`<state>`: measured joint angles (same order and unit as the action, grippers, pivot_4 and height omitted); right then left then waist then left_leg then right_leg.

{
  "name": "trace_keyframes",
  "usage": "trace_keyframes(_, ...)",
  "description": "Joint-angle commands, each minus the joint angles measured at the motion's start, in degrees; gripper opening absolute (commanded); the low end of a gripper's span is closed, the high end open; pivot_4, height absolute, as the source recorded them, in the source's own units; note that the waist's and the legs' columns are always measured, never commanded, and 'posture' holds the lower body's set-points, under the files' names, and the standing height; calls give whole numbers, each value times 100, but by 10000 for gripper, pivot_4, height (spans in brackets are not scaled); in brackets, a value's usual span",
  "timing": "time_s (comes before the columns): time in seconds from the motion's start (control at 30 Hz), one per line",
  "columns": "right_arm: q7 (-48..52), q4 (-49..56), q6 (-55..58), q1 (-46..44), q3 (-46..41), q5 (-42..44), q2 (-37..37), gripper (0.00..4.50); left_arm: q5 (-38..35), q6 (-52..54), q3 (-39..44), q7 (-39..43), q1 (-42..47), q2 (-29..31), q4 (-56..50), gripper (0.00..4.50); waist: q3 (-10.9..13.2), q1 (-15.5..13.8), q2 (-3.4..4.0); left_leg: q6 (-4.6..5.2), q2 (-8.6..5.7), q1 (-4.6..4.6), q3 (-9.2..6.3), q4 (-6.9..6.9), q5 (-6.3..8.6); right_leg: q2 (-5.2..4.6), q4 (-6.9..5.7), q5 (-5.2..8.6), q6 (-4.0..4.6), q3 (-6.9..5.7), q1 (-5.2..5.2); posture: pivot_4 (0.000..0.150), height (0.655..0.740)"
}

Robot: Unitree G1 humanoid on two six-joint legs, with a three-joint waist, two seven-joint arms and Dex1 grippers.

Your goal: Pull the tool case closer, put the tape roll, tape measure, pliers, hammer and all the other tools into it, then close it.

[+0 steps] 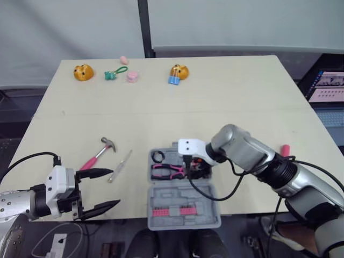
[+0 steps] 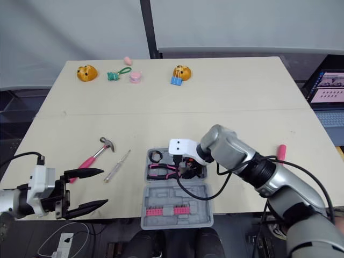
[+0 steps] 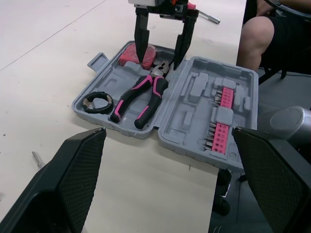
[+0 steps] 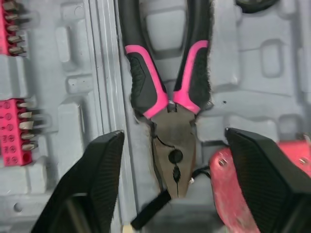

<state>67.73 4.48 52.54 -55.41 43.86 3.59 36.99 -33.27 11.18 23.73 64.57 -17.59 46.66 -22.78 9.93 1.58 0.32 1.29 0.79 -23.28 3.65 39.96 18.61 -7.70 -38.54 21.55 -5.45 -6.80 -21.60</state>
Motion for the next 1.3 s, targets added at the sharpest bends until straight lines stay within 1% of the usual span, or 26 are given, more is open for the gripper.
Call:
trace_keyframes(0.03,18,479,142,-32,-680,253,62,35743,-13,-52,-16,-3,91,-12,-82,45000,0,0,-1,-1,0,0,-1,0,0,0,1,0,0,0,0,1500,6677)
trace_keyframes(0.1,-181,642,45,248,-1074,354,61,35743,-10,-51,-40,-7,125,-21,-68,45000,0,-1,-1,-1,0,0,-1,0,1,0,2,0,0,0,1,1500,6677)
trace_keyframes(0.17,-419,773,-26,617,-1396,378,82,30542,-2,-61,-56,-4,152,-31,-51,45000,-1,-10,-3,-2,0,1,-5,-1,1,0,2,0,0,-3,5,1500,6677)
trace_keyframes(0.2,-514,868,-102,819,-1570,440,54,26965,-2,-66,-61,-1,164,-35,-36,45000,-2,-17,-4,-2,0,1,-5,-1,1,0,2,0,0,-4,6,1500,6677)
trace_keyframes(0.37,-1058,1150,-172,1615,-2312,795,-362,2286,1,-87,-102,20,224,-41,25,45000,-1,-3,-5,-3,0,1,-4,0,0,2,2,0,0,-6,7,1500,6677)
trace_keyframes(0.4,-1158,1193,-205,1794,-2436,862,-459,571,-7,-87,-108,25,241,-40,40,45000,-1,2,-4,-4,1,1,-3,-1,0,2,2,0,0,-5,4,1500,6677)
trace_keyframes(0.5,-1428,1288,-746,2339,-2686,941,-710,571,-30,-79,-137,59,292,-42,90,45000,-1,-5,-5,-5,2,2,-4,-3,-1,4,0,0,1,-6,6,1500,6677)
trace_keyframes(0.57,-1566,1186,-1027,2596,-2668,864,-807,571,-69,-49,-158,72,335,-52,119,45000,-1,-7,-6,-5,1,2,-3,-3,0,4,-1,0,1,-6,8,1500,6677)
trace_keyframes(0.83,-1580,845,-1889,3157,-2689,941,-1073,571,-46,-34,-250,103,460,-47,222,45000,-1,-11,-6,-5,0,2,-2,-1,-1,5,-2,0,1,-5,8,1500,6677)
trace_keyframes(1.3,-1595,-78,-2870,3363,-2475,665,-1537,571,-18,15,-315,92,560,-6,210,45000,-2,-9,-6,-5,0,3,-3,0,-1,6,-8,0,0,-5,7,1500,6677)
